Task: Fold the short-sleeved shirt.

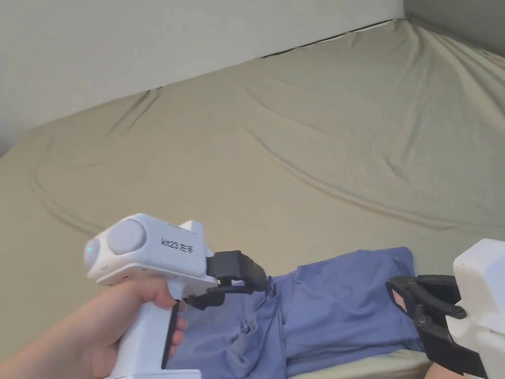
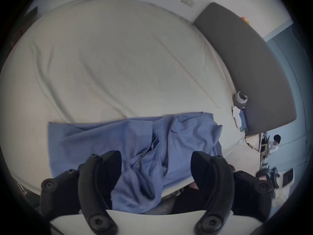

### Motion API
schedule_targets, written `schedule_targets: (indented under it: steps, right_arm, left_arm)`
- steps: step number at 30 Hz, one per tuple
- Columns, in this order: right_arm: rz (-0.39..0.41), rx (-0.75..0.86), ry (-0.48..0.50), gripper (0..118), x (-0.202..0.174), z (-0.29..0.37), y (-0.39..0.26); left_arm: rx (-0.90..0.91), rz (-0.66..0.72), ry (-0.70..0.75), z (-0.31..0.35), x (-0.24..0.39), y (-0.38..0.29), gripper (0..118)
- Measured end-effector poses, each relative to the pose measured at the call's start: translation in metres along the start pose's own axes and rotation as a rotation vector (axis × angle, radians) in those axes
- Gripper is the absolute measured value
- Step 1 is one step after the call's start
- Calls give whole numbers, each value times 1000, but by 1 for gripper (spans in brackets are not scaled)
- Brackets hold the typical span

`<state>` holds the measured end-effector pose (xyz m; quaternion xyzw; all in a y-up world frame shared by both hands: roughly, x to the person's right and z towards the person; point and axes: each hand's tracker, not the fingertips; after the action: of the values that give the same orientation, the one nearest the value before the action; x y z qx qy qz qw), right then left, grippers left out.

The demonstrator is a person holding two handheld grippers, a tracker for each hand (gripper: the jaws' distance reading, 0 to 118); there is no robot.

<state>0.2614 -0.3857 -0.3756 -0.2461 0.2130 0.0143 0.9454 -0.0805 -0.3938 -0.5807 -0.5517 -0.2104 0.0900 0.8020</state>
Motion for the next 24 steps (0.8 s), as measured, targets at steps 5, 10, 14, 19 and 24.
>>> schedule_targets:
  steps: [5, 10, 14, 19, 24]
  right_arm:
    - [7, -19, 29, 0, -8, -10, 0]
    - [24, -32, 35, 0, -12, -12, -4]
    - [16, -37, 8, 0, -8, -8, -7]
    - [5, -45, -8, 0, -7, -10, -9]
    - [17, -53, -2, 0, -12, -15, -13]
  left_arm:
    - [-41, -202, 303, -10, -10, -37, 0]
    - [-125, -161, 194, -67, 5, -56, 0]
    - [-115, -208, 123, -83, 40, -64, 0]
    - [-24, -98, -141, -58, 40, -63, 0]
    - [147, 0, -297, 34, -44, -57, 0]
